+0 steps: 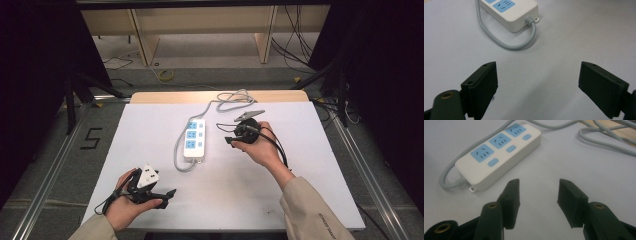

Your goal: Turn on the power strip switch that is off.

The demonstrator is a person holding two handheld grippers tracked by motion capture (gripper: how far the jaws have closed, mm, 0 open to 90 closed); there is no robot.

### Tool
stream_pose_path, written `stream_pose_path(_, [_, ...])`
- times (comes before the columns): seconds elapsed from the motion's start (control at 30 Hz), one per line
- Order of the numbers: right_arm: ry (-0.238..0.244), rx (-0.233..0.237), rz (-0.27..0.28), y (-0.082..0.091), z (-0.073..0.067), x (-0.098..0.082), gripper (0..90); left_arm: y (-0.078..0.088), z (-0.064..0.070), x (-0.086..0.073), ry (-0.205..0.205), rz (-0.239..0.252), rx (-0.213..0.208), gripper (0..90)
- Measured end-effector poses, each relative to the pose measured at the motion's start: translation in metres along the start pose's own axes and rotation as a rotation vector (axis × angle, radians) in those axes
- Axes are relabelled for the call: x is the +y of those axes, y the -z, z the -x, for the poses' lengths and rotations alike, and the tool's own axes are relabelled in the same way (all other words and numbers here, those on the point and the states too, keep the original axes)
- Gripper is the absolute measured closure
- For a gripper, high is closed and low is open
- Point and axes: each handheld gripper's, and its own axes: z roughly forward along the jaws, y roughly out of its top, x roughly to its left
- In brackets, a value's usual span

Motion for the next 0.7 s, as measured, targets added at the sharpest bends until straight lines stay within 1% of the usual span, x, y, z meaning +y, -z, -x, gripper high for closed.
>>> stream_pose_path(0.07, [-0.010, 0.008, -0.003, 0.005, 0.002, -0.005, 50.7, 0.000, 0.000, 0.000, 0.003, 0.000, 0.001, 15.5])
stream_pose_path(0.23, [-0.041, 0.015, 0.014, 0.019, 0.005, -0.021, 44.6, 0.000, -0.001, 0.000, 0.006, -0.002, 0.002, 15.5])
stream_pose_path(0.33, [-0.046, 0.017, 0.034, 0.030, 0.006, -0.031, 42.3, 0.000, -0.001, 0.000, 0.010, 0.002, 0.003, 15.5])
stream_pose_path(0.4, [-0.043, 0.026, 0.047, 0.038, 0.007, -0.038, 41.4, 0.000, -0.001, 0.000, 0.009, -0.001, 0.005, 15.5])
stream_pose_path(0.47, [-0.052, 0.033, 0.057, 0.045, 0.008, -0.045, 39.5, 0.000, -0.002, 0.000, 0.008, -0.002, 0.006, 15.5])
stream_pose_path(0.57, [-0.051, 0.027, 0.071, 0.055, 0.010, -0.056, 37.4, 0.000, -0.002, 0.000, 0.010, -0.002, 0.006, 15.5])
stream_pose_path(0.7, [-0.075, 0.035, 0.088, 0.066, 0.013, -0.073, 36.3, -0.001, -0.001, -0.001, 0.014, -0.002, 0.006, 15.5])
